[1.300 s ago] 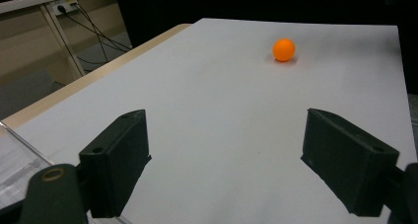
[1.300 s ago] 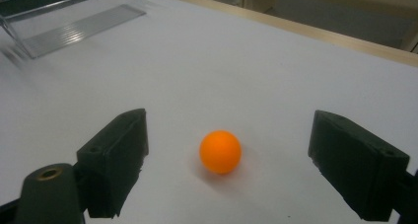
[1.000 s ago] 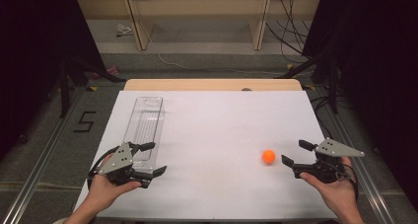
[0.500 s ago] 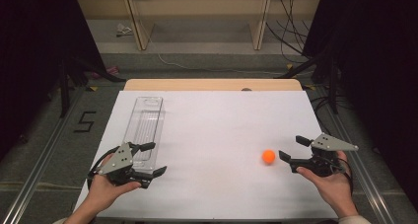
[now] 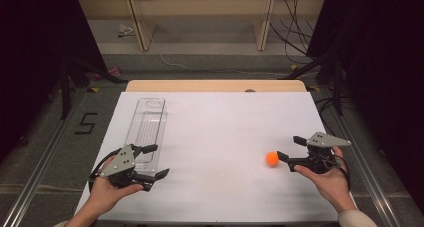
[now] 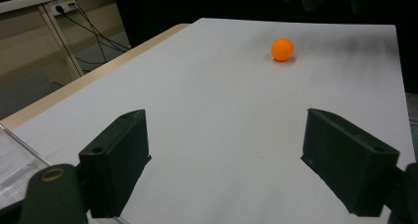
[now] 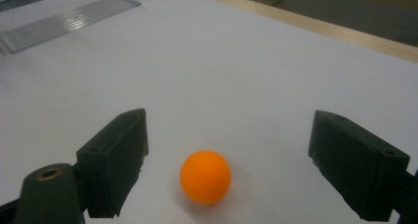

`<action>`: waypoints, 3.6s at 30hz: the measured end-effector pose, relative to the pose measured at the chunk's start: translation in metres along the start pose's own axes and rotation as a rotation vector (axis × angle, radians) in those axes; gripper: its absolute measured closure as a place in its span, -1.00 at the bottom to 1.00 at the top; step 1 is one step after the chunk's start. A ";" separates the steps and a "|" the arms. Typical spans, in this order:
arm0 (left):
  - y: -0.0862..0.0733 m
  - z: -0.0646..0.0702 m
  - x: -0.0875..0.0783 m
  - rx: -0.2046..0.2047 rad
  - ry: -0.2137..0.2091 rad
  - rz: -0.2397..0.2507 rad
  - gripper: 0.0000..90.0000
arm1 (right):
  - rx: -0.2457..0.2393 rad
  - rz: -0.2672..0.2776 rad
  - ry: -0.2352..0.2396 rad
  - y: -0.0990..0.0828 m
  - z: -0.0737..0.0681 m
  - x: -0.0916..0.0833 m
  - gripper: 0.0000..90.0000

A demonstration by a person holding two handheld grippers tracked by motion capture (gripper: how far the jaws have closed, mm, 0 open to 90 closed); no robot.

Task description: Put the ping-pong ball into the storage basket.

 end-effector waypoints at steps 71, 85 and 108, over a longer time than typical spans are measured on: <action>0.000 0.001 0.001 0.001 -0.008 -0.004 -0.61 | -0.031 -0.280 0.092 -0.045 -0.005 0.057 -0.61; 0.000 0.001 0.001 0.000 -0.009 -0.004 -0.61 | -0.034 -0.303 0.093 -0.050 -0.005 0.059 -0.57; 0.000 0.002 0.001 0.002 -0.012 -0.004 -0.61 | -0.037 -0.314 0.092 -0.052 -0.004 0.059 -0.23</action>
Point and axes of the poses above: each handheld gripper's, and its own axes: x roughly forward along the jaws, y roughly out of its top, z roughly to its right, the point moved 6 cm from there along x, roughly forward along the jaws, and after that the axes turned 14 degrees about z, right-handed, at the moved point
